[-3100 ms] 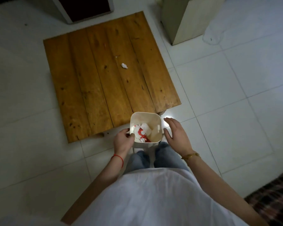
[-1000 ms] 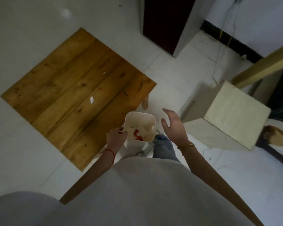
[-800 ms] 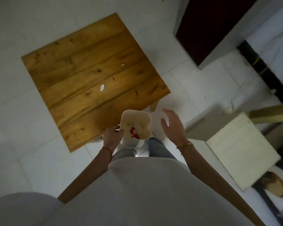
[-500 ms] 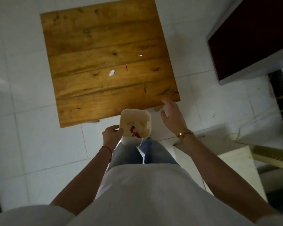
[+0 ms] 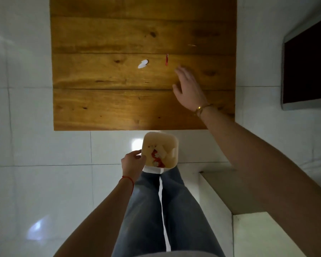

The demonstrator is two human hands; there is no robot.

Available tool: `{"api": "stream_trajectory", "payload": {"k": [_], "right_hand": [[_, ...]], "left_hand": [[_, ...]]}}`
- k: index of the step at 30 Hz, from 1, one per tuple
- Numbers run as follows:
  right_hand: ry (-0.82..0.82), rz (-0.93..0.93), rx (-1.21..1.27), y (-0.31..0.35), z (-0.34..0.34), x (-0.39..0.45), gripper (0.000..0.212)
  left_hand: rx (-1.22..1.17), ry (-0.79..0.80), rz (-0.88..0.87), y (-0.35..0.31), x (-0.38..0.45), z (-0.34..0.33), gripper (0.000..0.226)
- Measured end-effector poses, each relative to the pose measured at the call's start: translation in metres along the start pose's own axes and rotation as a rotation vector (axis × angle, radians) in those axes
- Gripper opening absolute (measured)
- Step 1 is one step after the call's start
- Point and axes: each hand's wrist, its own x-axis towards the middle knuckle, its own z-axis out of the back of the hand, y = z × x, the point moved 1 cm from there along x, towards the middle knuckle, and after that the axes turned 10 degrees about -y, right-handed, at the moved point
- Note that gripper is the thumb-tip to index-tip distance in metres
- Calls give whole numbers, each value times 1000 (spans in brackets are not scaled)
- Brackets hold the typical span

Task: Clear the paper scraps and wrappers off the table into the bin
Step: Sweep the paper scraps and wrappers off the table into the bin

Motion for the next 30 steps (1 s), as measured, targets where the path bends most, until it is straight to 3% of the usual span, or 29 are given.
{"api": "stream_trajectory", "payload": {"k": [13, 17, 27, 30], "right_hand": [[102, 117, -144, 8, -59, 94, 59], [107, 213, -82, 15, -66, 54, 56], [427, 499, 77, 24, -87, -121, 44], [342, 486, 119, 26, -81, -105, 41]], "left_hand": [[-60, -61, 34, 16, 52, -29, 27], [-61, -43, 29, 16, 55, -29, 28], [-53, -37, 0, 9, 54, -24, 33], [-59, -23, -8, 8, 56, -23, 33]]}}
